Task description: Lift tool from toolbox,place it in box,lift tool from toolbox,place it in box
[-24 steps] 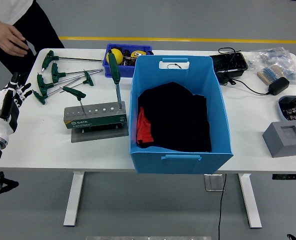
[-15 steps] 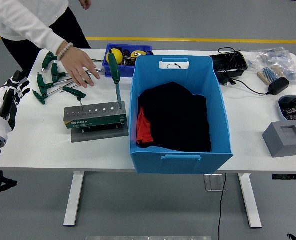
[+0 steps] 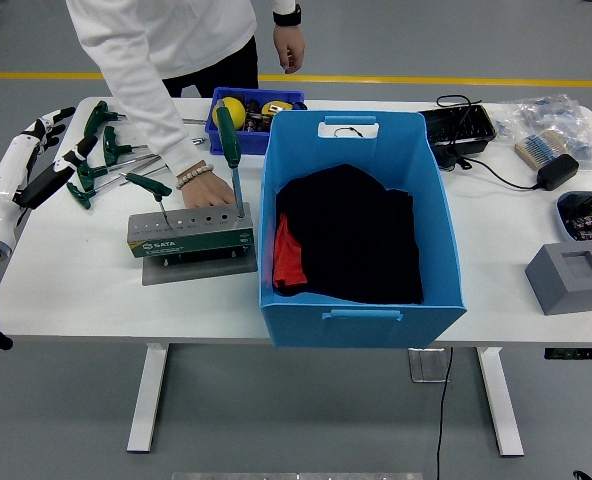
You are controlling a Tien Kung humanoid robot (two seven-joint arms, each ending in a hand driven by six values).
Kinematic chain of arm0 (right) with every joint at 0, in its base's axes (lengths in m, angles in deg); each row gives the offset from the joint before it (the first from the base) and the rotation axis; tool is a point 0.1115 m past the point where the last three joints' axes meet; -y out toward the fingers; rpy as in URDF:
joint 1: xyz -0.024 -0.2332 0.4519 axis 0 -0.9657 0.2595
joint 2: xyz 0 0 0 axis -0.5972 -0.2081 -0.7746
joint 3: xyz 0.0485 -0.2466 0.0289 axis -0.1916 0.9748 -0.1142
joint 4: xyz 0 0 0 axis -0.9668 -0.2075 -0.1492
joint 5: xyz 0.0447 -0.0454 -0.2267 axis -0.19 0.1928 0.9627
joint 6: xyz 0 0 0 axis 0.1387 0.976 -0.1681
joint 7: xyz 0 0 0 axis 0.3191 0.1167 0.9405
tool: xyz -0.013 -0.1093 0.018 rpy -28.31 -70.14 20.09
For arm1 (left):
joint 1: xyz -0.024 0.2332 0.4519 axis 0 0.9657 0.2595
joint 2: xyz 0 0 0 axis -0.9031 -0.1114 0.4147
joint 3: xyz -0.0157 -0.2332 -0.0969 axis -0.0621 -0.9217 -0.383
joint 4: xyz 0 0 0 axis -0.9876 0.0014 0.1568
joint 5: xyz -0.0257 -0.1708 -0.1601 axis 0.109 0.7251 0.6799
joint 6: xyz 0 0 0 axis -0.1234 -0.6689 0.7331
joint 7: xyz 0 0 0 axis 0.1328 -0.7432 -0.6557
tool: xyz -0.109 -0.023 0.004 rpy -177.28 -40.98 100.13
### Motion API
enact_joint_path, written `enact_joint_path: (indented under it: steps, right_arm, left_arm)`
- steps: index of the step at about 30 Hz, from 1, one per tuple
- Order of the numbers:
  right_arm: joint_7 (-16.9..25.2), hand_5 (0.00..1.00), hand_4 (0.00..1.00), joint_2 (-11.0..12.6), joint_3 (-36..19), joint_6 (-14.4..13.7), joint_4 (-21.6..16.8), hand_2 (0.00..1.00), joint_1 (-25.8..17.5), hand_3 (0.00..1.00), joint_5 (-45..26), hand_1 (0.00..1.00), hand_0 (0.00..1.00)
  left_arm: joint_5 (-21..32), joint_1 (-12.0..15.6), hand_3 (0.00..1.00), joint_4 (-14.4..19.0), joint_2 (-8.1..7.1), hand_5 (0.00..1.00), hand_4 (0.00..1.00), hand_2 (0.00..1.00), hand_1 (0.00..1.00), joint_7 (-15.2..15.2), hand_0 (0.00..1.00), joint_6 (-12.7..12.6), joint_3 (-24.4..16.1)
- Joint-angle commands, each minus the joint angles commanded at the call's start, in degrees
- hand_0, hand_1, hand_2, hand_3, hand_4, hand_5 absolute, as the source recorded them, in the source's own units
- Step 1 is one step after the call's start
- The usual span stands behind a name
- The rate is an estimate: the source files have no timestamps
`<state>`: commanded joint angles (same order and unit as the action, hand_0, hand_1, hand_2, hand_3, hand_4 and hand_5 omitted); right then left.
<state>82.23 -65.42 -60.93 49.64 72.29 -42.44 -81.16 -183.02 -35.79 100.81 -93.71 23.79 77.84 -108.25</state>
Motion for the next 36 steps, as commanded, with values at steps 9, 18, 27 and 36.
enact_joint_path:
  steps: [9,18,27,36]
  right_arm:
    - [-0.14,0.664,0.781,-0.03,-0.44,-0.01,0.12,0.718,-0.38,0.561,0.29,0.664,0.669]
    - [-0.67,0.664,0.781,-0.11,-2.05,-0.14,0.13,0.718,-0.76,0.561,2.21,0.667,0.669]
    - [-0.91,0.664,0.781,-0.08,-2.71,-0.10,0.13,0.718,-0.61,0.561,2.78,0.669,0.670]
    - [-0.81,0.664,0.781,0.17,-2.61,0.08,0.25,0.718,-0.15,0.561,2.40,0.669,0.670]
  left_arm:
    - [-16.90,-6.88,0.998,1.19,-6.51,0.553,0.998,0.998,0.998,1.08,0.975,1.12,10.67]
    - [-17.02,-19.14,0.998,-0.26,-12.05,0.522,0.998,0.998,0.998,1.12,0.997,1.94,26.65]
    - [-15.33,-31.55,0.998,-4.20,-12.43,0.517,0.998,0.998,0.998,2.23,0.998,5.97,40.78]
    - [-11.79,-37.46,0.963,-12.62,-9.93,0.515,0.998,0.998,0.976,1.04,0.933,7.79,46.20]
